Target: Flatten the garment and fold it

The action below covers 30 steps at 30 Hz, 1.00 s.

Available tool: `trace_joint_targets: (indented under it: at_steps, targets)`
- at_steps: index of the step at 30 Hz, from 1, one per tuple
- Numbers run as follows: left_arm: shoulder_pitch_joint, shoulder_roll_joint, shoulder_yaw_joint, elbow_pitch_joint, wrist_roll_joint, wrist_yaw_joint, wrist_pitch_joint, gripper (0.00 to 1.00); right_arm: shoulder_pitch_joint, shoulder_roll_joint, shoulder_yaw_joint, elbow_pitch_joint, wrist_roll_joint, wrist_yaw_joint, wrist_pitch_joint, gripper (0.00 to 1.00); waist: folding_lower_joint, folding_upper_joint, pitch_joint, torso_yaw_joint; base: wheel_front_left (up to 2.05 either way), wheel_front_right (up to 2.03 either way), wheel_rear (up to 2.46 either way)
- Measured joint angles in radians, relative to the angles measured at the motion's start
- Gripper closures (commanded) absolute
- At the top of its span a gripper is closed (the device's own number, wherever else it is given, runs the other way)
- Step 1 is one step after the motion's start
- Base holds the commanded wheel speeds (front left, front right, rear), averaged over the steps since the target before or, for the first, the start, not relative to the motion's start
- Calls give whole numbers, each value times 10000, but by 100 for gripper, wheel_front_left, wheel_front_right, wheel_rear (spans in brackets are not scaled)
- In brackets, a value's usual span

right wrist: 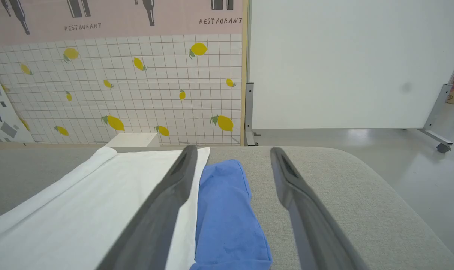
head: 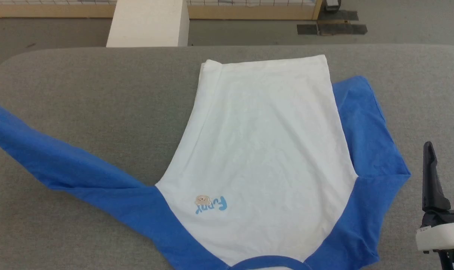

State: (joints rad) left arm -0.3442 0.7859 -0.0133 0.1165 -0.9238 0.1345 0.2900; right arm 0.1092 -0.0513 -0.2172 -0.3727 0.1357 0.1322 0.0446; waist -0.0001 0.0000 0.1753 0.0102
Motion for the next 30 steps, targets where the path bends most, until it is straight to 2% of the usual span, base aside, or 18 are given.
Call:
trace_joint_targets:
  at_steps: [8,12,16,23,30]
  targets:
    - [401,90,-140,-1732,157,311,173,100,166,0,-109,-82,104,0,79,0,0,0,-710,186,0,0,0]
    - [354,13,-640,-2838,257,443,453,100,175,0,-245,-196,153,0,82,0,0,0,-762,138,0,0,0]
    - [171,-391,-1459,-3896,529,612,706,100,174,0,-378,-311,153,0,98,0,0,0,-669,16,0,0,0]
    - [-1023,-1958,-3824,-5172,1482,600,972,100,161,2,-637,-336,245,0,96,0,0,0,-446,-104,0,0,0]
    - [-2013,-4451,-6335,-5440,2008,412,1087,100,73,0,-1129,-472,259,0,98,0,0,0,-229,-233,0,0,0]
